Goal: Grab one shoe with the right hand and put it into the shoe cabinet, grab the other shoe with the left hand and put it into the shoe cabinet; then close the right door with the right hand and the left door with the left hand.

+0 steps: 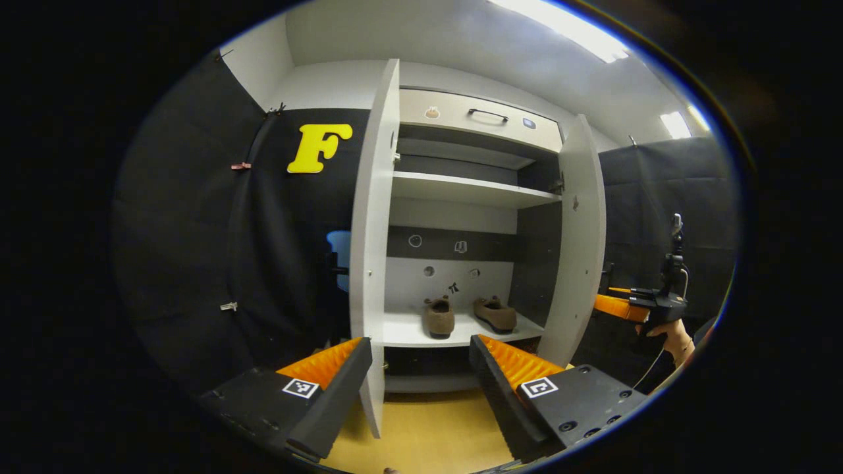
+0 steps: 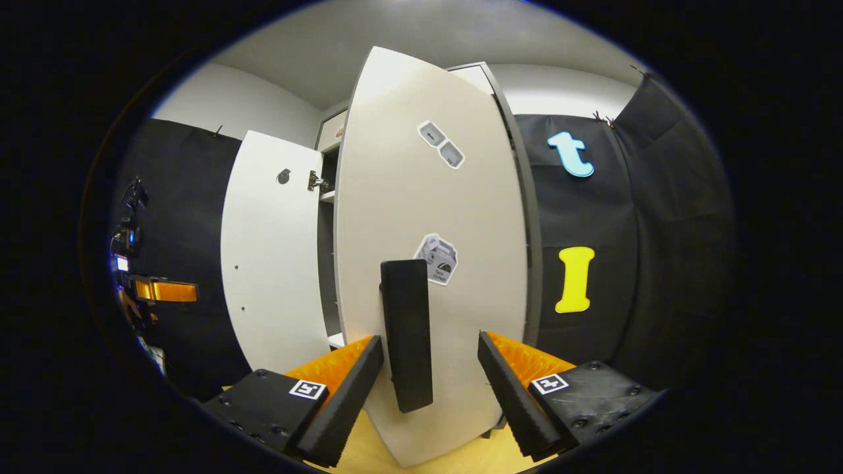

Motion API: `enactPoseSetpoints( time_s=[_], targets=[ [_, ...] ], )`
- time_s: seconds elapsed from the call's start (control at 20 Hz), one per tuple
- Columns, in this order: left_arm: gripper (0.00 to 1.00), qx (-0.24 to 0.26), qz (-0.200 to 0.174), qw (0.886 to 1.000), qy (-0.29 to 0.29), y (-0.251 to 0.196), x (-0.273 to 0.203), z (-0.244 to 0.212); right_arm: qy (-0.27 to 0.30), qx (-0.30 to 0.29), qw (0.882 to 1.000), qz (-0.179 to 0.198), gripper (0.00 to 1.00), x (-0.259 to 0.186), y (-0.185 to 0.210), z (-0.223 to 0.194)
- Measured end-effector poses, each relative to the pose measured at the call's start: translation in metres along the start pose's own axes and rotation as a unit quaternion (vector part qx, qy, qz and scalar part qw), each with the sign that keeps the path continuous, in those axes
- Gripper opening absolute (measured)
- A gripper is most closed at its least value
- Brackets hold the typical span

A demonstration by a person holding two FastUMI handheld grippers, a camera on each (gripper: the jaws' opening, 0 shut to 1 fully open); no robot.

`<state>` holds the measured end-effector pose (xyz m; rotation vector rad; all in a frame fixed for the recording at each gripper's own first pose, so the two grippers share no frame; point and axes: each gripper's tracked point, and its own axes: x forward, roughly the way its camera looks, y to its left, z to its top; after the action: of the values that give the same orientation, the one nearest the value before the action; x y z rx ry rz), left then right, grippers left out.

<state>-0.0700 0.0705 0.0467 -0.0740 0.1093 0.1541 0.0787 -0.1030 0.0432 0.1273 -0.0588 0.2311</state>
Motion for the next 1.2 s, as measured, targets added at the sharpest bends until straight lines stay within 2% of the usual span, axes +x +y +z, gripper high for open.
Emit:
enactPoseSetpoints(
  time_s=[0.2, 0.4, 0.7, 0.85, 0.95, 1.2],
  targets=[
    [0.95, 0.007, 0.030, 1.000, -0.001, 0.033, -0.016, 0.002, -0.008, -0.025, 1.000, -0.001, 0.97, 0.055, 0.032, -0.005],
    [0.95, 0.011, 0.056, 0.998, 0.001, 0.067, -0.026, -0.001, -0.015, -0.063, 0.997, -0.036, 0.94, 0.095, 0.041, -0.007],
    [0.95, 0.011, 0.073, 0.997, 0.010, 0.102, -0.037, -0.009, -0.023, -0.066, 0.993, -0.094, 0.94, 0.133, 0.038, -0.011],
    [0.92, 0.013, 0.075, 0.997, 0.010, 0.113, -0.037, -0.011, -0.029, -0.077, 0.989, -0.122, 0.94, 0.140, 0.037, -0.011],
    [0.95, 0.018, 0.068, 0.997, 0.006, 0.120, -0.032, -0.009, -0.030, -0.079, 0.987, -0.137, 0.94, 0.148, 0.033, -0.014],
    [0.95, 0.020, 0.029, 0.999, 0.000, 0.132, 0.007, -0.015, -0.038, -0.090, 0.980, -0.173, 0.94, 0.164, 0.025, -0.020]
  ],
)
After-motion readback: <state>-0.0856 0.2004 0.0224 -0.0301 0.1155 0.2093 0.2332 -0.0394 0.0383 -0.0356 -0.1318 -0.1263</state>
